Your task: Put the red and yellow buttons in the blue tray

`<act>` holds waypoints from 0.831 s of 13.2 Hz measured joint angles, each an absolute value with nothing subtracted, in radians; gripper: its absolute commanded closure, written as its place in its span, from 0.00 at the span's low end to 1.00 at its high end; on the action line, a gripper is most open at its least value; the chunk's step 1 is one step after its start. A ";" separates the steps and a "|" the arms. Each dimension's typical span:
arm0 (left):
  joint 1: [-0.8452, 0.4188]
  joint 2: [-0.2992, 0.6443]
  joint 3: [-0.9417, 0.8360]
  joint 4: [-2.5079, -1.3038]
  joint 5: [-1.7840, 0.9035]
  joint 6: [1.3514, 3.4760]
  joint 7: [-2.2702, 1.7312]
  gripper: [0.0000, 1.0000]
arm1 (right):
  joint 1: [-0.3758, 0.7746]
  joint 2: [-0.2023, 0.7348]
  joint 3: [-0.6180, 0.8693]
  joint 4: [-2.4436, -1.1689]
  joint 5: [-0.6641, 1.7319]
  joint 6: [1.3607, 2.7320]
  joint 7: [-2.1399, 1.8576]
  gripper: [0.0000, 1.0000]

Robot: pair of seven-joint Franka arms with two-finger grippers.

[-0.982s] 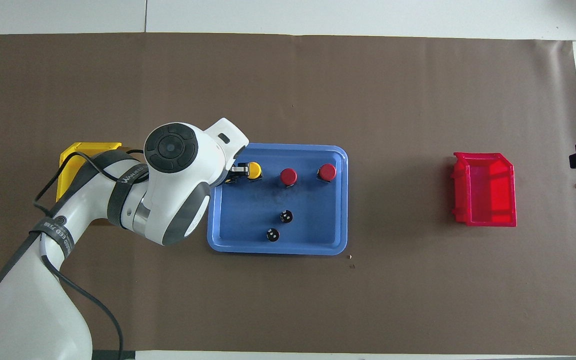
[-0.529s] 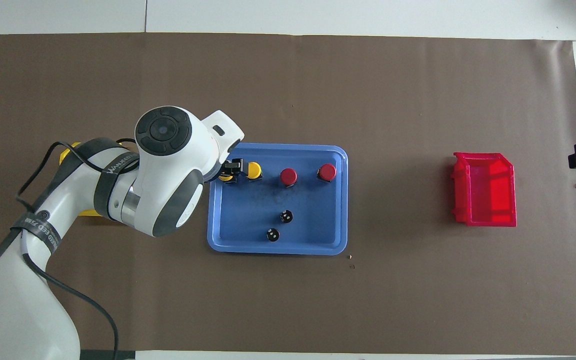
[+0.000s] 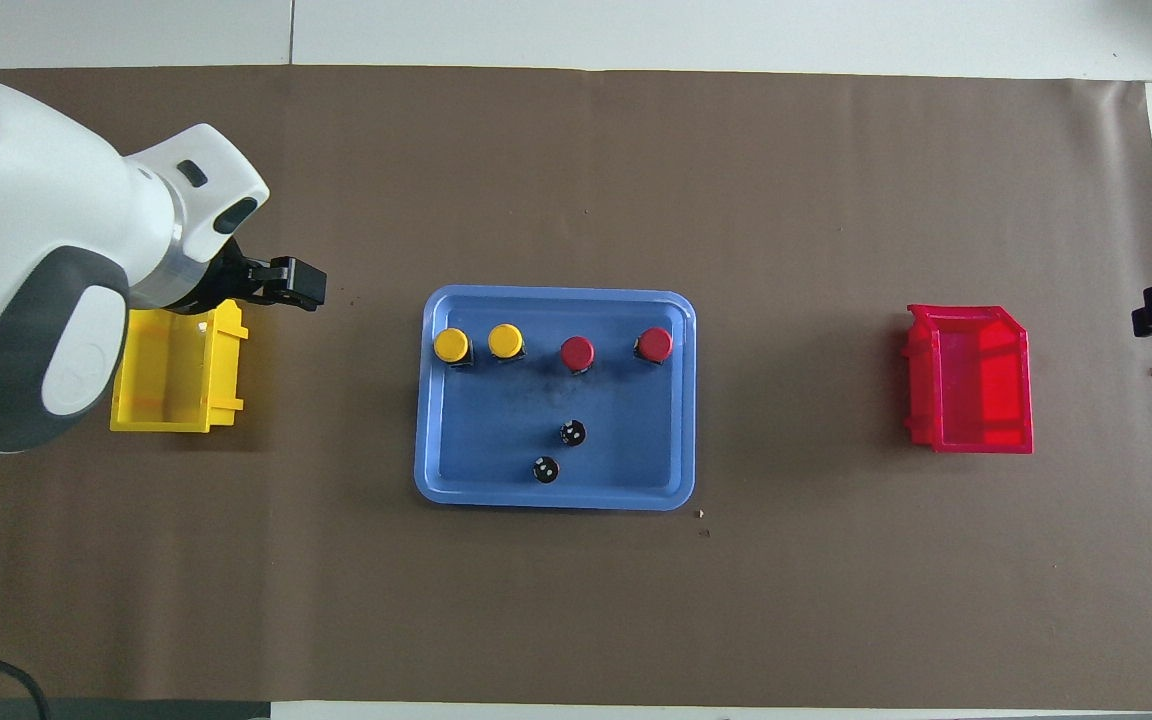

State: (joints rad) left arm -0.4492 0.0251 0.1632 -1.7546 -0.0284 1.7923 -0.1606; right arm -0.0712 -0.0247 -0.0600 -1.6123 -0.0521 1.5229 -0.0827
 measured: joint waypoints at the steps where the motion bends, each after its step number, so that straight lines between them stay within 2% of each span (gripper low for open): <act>1: -0.412 0.004 0.164 -1.727 -0.028 1.732 -0.100 0.00 | -0.071 -0.025 -0.059 -1.612 -0.052 1.523 -0.083 0.00; 4: -0.288 -0.029 0.168 -1.635 -0.027 1.593 0.063 0.00 | -0.071 -0.025 -0.052 -1.612 -0.052 1.502 -0.083 0.00; 6: -0.228 -0.048 0.169 -1.618 -0.027 1.571 0.117 0.00 | -0.071 -0.025 -0.049 -1.612 -0.052 1.497 -0.083 0.00; 11: -0.183 -0.053 0.164 -1.618 -0.027 1.556 0.157 0.00 | -0.071 -0.025 -0.049 -1.612 -0.052 1.495 -0.083 0.00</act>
